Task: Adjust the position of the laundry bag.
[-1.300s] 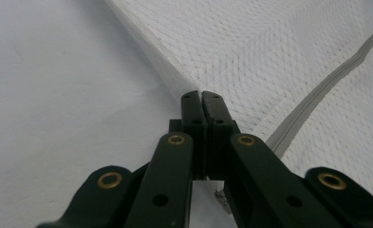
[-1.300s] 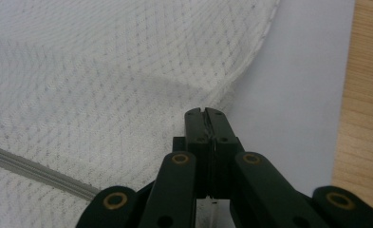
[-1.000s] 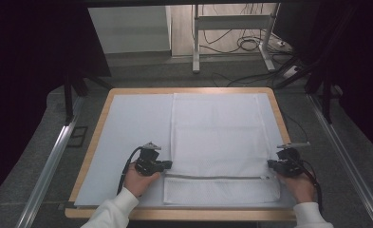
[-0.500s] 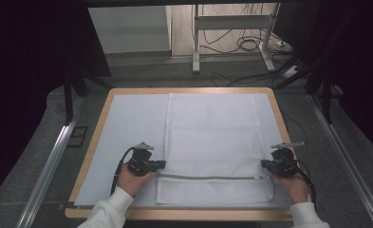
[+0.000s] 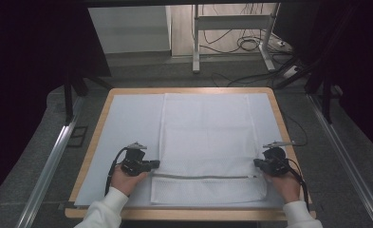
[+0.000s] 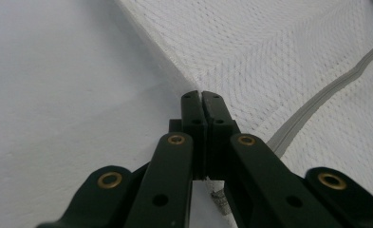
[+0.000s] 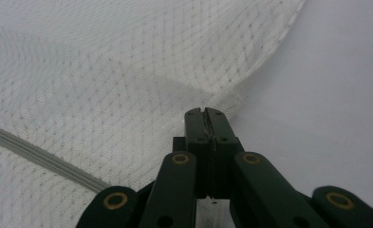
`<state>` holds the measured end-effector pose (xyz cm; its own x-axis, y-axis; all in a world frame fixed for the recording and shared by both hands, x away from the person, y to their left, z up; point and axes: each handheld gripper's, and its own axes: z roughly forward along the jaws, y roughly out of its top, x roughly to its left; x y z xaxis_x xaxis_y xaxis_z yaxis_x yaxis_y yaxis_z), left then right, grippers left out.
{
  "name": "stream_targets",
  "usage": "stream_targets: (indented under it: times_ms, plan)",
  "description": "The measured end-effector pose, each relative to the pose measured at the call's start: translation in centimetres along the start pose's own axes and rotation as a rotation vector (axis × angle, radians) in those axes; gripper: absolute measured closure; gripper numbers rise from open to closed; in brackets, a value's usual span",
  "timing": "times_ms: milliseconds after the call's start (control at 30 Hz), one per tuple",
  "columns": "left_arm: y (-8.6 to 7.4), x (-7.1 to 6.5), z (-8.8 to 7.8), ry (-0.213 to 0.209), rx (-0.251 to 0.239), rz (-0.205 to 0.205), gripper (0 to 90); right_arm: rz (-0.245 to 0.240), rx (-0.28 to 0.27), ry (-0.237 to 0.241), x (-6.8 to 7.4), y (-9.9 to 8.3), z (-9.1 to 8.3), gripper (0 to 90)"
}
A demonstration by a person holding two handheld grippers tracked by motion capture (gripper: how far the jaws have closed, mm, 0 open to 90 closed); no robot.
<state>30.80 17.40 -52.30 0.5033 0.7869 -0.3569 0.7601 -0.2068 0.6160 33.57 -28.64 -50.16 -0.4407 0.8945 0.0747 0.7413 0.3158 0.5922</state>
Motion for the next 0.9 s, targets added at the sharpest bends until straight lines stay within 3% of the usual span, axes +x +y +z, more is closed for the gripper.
stream_targets:
  times_ms: [567, 900]
  plan:
    - [-1.2, 2.3, -2.0, 0.019, -0.016, -0.048, 89.7, -0.017, -0.008, 0.067, 1.9, 0.8, 0.9, 88.1]
    - [-1.8, 3.3, -2.9, 0.035, -0.024, -0.064, 89.6, -0.05, -0.013, 0.076, 3.3, 1.2, 1.6, 88.1]
